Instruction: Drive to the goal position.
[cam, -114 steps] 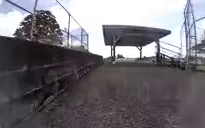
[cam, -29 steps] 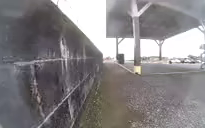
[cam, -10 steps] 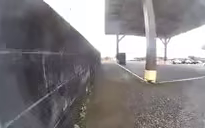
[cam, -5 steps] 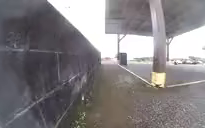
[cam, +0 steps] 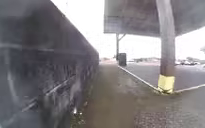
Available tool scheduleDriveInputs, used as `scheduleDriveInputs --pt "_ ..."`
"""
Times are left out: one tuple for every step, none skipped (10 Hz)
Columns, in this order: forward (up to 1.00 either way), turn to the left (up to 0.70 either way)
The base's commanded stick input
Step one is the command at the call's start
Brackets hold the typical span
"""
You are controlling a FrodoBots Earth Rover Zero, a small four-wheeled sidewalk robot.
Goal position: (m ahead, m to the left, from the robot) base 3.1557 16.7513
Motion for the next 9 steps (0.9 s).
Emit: scheduleDriveInputs --pt "0.70 0.01" --pt "0.70 0.01" --pt "0.70 0.01" --pt "0.70 0.01" --pt "0.70 0.01" --pt "0.70 0.01" --pt "0.70 0.01" --pt "0.70 0.01" --pt "0.70 0.01"
